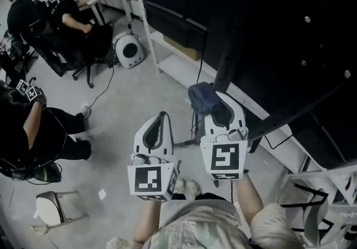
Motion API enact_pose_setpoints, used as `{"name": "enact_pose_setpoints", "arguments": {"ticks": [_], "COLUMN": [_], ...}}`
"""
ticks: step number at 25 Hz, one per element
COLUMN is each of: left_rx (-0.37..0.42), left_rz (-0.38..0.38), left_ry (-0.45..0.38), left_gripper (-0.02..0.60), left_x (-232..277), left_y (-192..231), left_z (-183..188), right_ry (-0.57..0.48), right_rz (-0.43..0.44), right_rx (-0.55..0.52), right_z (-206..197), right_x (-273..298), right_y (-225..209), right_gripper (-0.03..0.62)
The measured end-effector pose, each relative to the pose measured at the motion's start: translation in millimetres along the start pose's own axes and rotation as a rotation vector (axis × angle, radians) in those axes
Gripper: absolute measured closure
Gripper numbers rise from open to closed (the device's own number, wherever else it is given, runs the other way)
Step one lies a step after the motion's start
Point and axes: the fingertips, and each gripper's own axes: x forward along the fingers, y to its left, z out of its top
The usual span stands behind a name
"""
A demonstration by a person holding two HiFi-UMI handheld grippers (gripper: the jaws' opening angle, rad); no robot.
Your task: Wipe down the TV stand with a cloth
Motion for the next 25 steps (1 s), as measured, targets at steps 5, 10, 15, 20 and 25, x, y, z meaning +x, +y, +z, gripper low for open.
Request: {"name": "enact_pose_setpoints", "arguments": {"ticks": [5, 10, 15, 20, 25], "left_rx": [0.037, 0.073, 0.083, 0.089, 0.095], "left_rz": [-0.037, -0.039, -0.049, -0.063, -0.058], "left_ry": [-0.128, -0.193, -0.217, -0.221, -0.213], "left_gripper": [0.566, 0.566, 0.566, 0.566, 0.566], "left_x": [-20, -30, -29, -25, -23], "left_y": [-23, -30, -38, -48, -52], "left_z": [57, 82, 89, 90, 89], "right_ry": [-0.161, -0.191, -0.203, -0.195, -0.204], "right_rz": [-0.085, -0.106, -0.139, -0.152, -0.155], "right_rx": [0.195, 0.19, 0.198, 0.197, 0.193], "right_z": [52, 62, 62, 58, 58], "right_x": [-46, -69, -77, -80, -80], "right_y": [-15, -20, -36, -45, -50], "right_gripper": [0.537, 0.537, 0.537, 0.538, 0.537]}}
